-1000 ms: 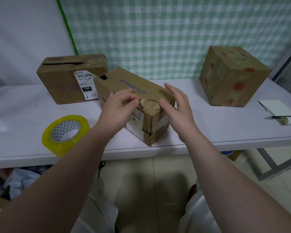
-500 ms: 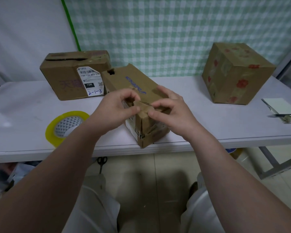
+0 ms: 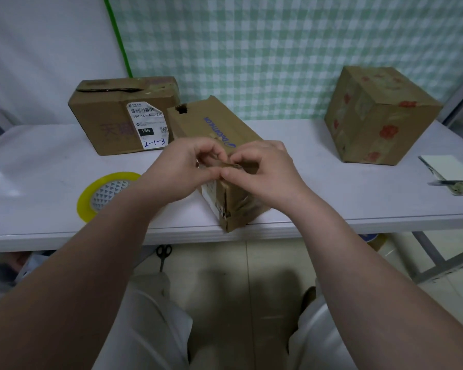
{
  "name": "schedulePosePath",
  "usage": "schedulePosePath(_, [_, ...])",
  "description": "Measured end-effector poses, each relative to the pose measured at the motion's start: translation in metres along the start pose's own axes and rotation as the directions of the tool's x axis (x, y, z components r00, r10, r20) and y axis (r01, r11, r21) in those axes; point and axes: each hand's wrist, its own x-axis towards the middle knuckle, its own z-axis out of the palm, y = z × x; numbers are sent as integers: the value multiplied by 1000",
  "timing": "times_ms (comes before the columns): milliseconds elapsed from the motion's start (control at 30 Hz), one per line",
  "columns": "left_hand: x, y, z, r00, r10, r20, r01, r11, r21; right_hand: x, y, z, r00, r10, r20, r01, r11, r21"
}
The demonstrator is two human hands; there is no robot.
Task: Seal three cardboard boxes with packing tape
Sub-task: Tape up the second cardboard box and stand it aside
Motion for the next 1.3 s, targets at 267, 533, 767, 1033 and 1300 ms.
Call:
schedulePosePath(267, [2, 1, 1, 997, -52, -50, 51, 999, -17, 8, 8, -3, 993, 94, 69, -106, 976, 192])
schedulePosePath(533, [10, -5, 9, 1000, -7, 5, 7, 1000, -24, 2, 6, 7, 989, 99, -106, -81, 983, 166])
schedulePosePath(767, [12, -10, 11, 997, -59, 44, 62, 996, -66, 3, 5, 8, 979, 136, -154, -127, 990, 64])
schedulePosePath(1033, [14, -11, 11, 996, -73, 46, 77, 994, -75, 5, -1, 1, 988, 125, -94, -126, 992, -5])
schedulePosePath(1300, [14, -14, 10, 995, -85, 58, 89, 992, -84, 8, -5, -9, 990, 124, 64, -116, 986, -116])
